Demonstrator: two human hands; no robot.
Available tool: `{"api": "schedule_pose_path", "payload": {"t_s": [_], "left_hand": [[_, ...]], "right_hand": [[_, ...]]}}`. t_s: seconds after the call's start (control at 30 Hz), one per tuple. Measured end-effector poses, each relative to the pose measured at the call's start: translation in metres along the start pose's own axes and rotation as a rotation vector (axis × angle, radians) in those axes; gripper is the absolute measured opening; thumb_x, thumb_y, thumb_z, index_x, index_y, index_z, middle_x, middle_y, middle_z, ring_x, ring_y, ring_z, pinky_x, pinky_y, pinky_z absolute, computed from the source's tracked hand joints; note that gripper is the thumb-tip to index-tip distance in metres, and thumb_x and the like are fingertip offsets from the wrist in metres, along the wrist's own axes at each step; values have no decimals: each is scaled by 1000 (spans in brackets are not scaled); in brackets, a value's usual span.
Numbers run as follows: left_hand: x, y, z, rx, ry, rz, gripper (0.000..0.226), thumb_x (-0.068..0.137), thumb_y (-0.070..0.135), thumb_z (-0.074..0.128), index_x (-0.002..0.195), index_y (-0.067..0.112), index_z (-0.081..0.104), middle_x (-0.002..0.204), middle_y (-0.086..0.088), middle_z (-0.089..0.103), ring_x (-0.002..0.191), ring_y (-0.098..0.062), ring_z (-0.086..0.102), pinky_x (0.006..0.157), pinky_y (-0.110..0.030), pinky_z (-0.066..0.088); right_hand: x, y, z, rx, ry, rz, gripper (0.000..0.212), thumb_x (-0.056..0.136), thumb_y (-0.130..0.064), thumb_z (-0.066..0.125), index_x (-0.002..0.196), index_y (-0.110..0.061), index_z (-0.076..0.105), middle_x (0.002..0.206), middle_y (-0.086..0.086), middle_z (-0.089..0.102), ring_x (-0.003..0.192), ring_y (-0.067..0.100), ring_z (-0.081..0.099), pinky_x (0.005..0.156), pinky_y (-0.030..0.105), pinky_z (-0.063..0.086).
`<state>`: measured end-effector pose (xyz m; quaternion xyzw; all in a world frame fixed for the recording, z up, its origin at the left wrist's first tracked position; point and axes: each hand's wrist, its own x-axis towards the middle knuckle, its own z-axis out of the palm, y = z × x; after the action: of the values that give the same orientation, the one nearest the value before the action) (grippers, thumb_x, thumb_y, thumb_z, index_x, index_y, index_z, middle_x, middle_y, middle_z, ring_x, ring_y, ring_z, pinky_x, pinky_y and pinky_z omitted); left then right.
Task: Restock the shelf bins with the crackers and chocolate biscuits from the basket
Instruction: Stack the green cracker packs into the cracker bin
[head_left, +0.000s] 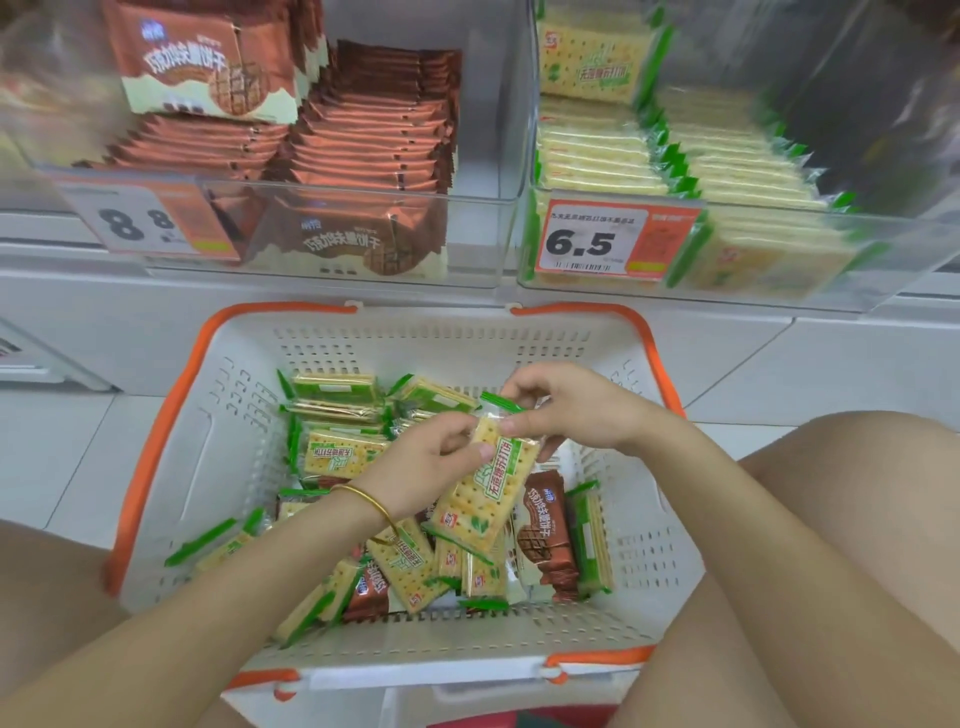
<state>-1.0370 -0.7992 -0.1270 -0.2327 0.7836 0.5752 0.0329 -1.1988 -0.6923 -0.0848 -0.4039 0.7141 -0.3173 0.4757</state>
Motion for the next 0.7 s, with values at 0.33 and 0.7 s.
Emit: {"api": "schedule_pose_path", "payload": {"t_s": [0.33, 0.7], "left_hand": [[-3, 57, -37, -17, -61, 4, 28, 81, 35, 69, 106, 23, 62, 92, 3, 73, 82, -16, 69, 78, -41, 56], [41, 210, -80, 327, 404, 459, 29, 92, 33, 55, 117, 18, 58, 99, 13, 59, 86, 7, 56, 73, -7, 42]], "right_hand": [[-32, -20, -14, 329, 182, -59, 12, 89, -9, 62, 98, -7, 54, 85, 9, 71, 71, 16, 68, 59, 26, 57], [-80, -101, -133, 206, 538, -313, 37, 65, -29, 74, 98, -18, 59, 79, 0, 68, 65, 18, 62, 46, 26, 47]]}}
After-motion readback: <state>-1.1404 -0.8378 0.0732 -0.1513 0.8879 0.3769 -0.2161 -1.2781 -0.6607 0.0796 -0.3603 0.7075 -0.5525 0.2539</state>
